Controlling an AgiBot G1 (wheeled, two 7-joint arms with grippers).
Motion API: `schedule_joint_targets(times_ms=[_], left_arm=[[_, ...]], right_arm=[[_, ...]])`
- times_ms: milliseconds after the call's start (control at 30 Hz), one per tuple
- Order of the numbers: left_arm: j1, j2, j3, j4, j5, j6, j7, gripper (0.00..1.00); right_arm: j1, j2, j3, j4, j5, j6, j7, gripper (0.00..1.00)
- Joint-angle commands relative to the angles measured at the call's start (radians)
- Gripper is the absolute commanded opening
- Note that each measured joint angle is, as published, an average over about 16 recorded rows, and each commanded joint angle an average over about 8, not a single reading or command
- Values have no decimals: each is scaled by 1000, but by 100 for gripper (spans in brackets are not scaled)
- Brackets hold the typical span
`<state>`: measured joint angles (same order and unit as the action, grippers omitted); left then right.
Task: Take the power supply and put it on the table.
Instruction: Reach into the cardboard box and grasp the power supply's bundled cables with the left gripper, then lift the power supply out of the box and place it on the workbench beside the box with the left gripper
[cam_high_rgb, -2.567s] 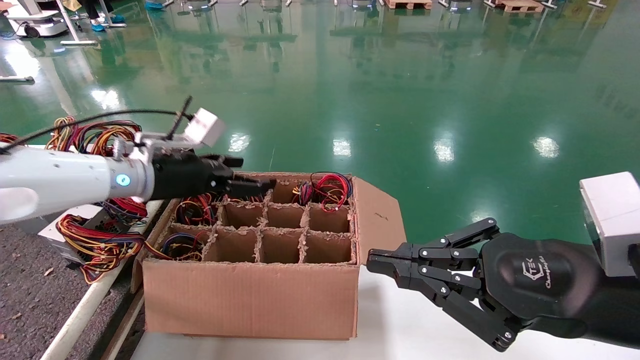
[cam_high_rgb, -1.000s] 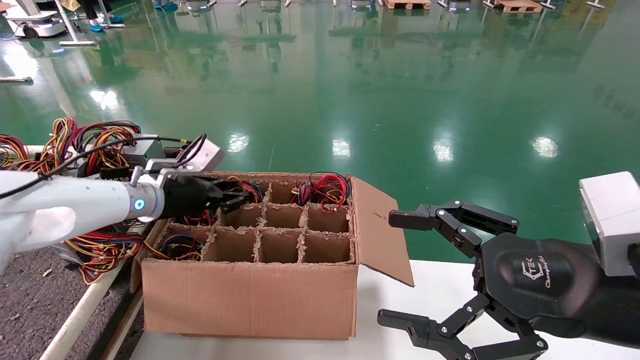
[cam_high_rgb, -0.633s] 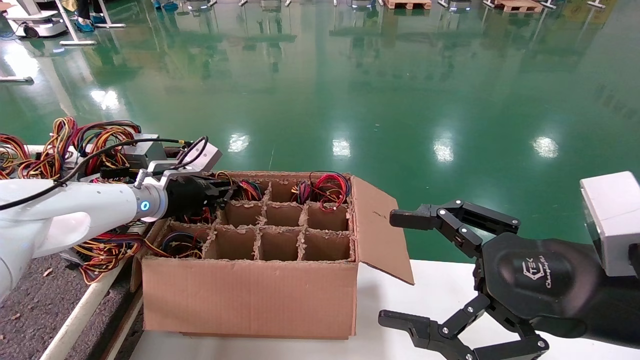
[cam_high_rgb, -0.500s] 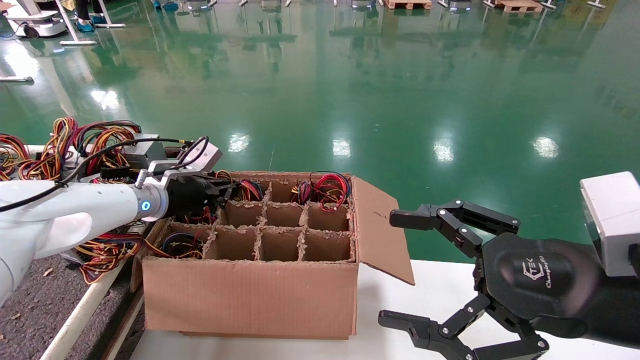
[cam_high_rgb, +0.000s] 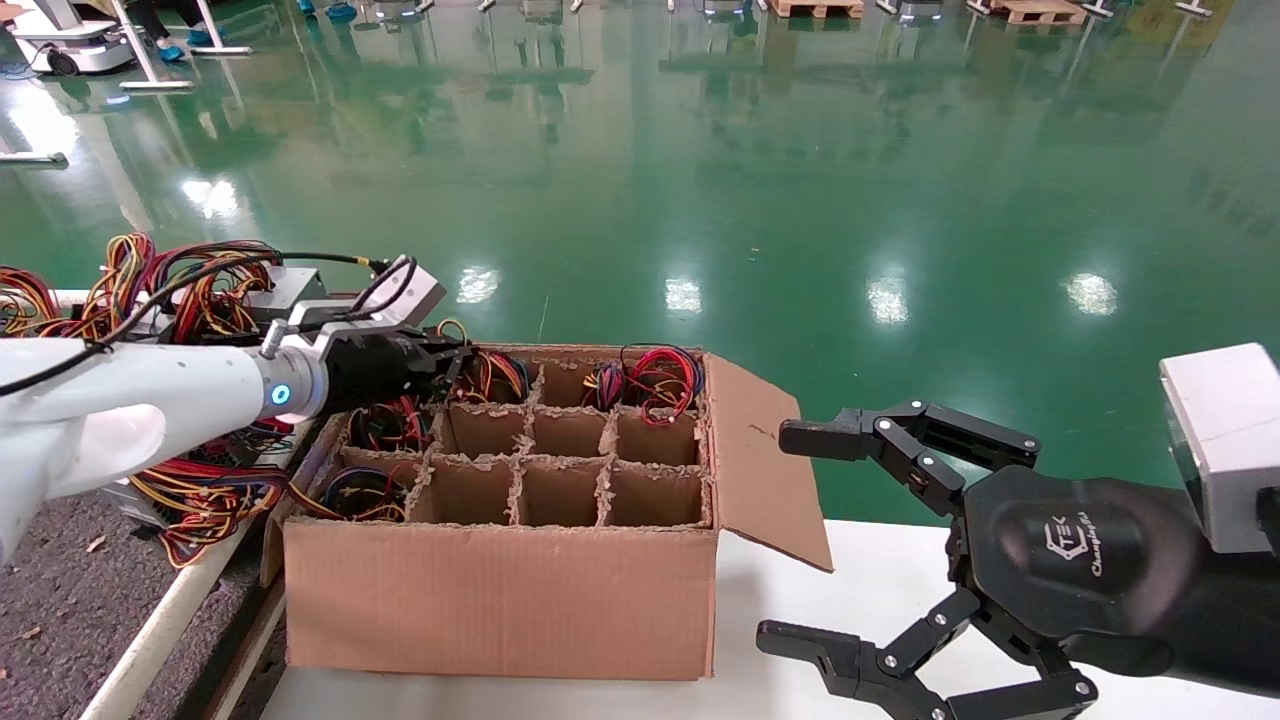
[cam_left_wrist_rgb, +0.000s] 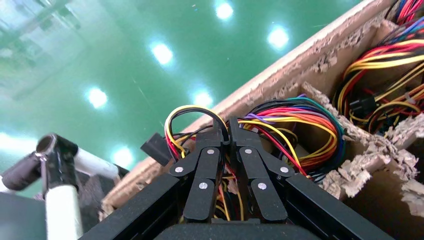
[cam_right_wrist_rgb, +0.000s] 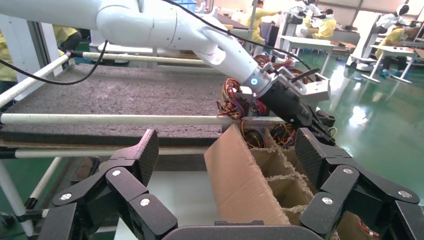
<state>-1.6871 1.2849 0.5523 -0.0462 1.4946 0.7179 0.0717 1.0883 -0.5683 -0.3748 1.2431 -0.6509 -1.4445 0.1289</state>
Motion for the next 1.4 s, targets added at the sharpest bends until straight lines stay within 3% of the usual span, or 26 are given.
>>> schedule_joint_targets(times_ms=[33, 600, 900, 1400], left_arm=[[-5, -2, -1, -2, -1, 5, 11, 0], [-68, -20, -34, 2, -50, 72, 48, 0], [-138, -61, -62, 0, -90, 177, 51, 0], [-269, -129, -82, 7, -117, 196, 51, 0]], right_arm=[[0, 0, 0, 0, 0, 0, 0, 100], [0, 0, 0, 0, 0, 0, 0, 100], [0, 0, 0, 0, 0, 0, 0, 100], [0, 0, 0, 0, 0, 0, 0, 100]])
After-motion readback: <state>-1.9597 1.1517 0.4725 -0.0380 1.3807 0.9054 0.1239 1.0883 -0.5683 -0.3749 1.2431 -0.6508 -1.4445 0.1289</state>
